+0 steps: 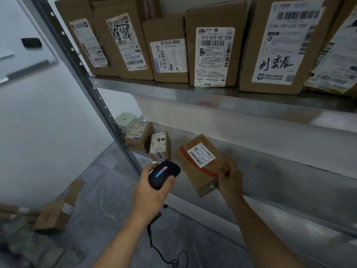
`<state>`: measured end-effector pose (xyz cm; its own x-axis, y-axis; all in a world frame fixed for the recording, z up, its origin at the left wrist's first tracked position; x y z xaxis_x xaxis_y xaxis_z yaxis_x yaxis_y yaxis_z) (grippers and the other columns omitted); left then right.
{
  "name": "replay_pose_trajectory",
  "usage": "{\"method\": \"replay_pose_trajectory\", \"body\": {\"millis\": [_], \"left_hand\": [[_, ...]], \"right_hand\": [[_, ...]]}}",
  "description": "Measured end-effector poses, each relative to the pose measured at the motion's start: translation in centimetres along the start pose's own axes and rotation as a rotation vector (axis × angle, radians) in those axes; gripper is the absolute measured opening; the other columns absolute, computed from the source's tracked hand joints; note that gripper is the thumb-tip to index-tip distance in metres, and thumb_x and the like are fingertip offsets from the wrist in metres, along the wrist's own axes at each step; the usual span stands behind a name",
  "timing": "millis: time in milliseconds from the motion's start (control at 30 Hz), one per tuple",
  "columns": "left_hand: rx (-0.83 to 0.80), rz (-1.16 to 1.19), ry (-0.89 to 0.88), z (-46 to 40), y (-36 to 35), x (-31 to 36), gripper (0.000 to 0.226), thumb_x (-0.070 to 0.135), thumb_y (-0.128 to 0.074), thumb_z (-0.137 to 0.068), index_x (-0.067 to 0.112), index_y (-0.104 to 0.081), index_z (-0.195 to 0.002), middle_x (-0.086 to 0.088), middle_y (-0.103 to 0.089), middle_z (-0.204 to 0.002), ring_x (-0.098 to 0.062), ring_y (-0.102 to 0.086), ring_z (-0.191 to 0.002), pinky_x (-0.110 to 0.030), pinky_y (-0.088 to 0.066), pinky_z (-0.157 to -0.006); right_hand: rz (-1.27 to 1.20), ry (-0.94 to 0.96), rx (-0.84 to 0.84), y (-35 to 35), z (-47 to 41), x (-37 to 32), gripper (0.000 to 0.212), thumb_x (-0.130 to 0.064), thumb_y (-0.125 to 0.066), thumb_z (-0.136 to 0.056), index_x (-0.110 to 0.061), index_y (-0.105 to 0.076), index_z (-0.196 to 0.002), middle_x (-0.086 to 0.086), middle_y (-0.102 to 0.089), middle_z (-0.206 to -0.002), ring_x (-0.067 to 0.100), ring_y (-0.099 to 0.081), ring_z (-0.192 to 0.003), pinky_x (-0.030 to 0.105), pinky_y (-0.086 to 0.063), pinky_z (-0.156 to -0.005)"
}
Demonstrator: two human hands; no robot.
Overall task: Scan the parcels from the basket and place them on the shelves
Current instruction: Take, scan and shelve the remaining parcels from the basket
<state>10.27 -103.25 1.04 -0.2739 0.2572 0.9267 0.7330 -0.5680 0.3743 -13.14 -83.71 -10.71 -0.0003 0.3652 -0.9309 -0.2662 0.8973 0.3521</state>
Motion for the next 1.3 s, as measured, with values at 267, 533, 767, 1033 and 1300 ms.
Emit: {"method": "replay_pose_trajectory", "body": {"millis": [267,533,767,1033,1300], "left_hand": [[-0.080,-0.028,-0.050,-5.8,1.8,-1.8,0.055,0.052,-0.084,-0.077,0.040,-0.057,-0.124,0.016,-0.070,-0.109,-0.007,-0.072,-0.089,-0.028,-0.060,-0.077],[-0.172,0.022,-0.038,-11.6,4.1,-4.2,0.051,0.039,-0.085,-0.083,0.041,-0.055,-0.125,0.021,-0.066,-0.111,-0.010,-0.070,-0.097,-0.048,-0.063,-0.081],[-0.214,0.041,-0.020,-13.8,5.1,-6.0,0.047,0.046,-0.085,-0.080,0.061,-0.051,-0.110,0.023,-0.067,-0.109,-0.007,-0.071,-0.097,-0.048,-0.063,-0.081],[-0.258,0.049,-0.019,-14.7,4.9,-6.1,0.045,0.042,-0.083,-0.082,0.052,-0.053,-0.113,0.016,-0.067,-0.110,-0.014,-0.071,-0.096,-0.049,-0.063,-0.083],[-0.291,0.057,-0.030,-14.5,3.8,-5.8,0.057,0.055,-0.083,-0.077,0.045,-0.054,-0.124,0.015,-0.067,-0.112,-0.013,-0.071,-0.097,-0.048,-0.063,-0.082]], "right_hand": [[-0.081,-0.129,0.166,-5.6,-1.5,0.6,0.048,-0.069,-0.045,-0.088,-0.046,-0.047,-0.130,0.019,-0.058,-0.120,0.034,-0.067,-0.092,0.050,-0.062,-0.076],[-0.091,-0.187,0.300,-10.9,-1.3,-3.0,0.050,-0.045,-0.050,-0.100,-0.034,-0.040,-0.148,0.020,-0.049,-0.133,0.034,-0.062,-0.100,0.052,-0.058,-0.089],[-0.078,-0.166,0.364,-13.6,-1.1,-4.1,0.073,-0.073,-0.040,-0.093,-0.027,-0.039,-0.150,0.023,-0.049,-0.134,0.040,-0.058,-0.116,0.054,-0.057,-0.091],[0.132,-0.144,0.042,-18.0,-3.8,-1.0,0.101,-0.102,-0.031,-0.069,-0.043,-0.018,-0.150,0.013,-0.055,-0.127,0.033,-0.065,-0.101,0.049,-0.061,-0.086],[0.169,-0.153,0.111,-14.9,-2.8,-1.1,0.099,-0.102,-0.026,-0.069,-0.030,-0.053,-0.132,0.015,-0.065,-0.117,0.031,-0.068,-0.101,0.048,-0.060,-0.089]]}}
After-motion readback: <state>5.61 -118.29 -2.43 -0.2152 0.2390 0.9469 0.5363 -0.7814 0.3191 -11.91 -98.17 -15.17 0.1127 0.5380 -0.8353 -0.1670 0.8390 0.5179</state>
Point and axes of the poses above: each hand's wrist, its own z-axis away from the middle knuckle, its own y-axis out of the back of the hand, x = y × z, the point moved 9 cm from there along -z, towards the middle knuckle
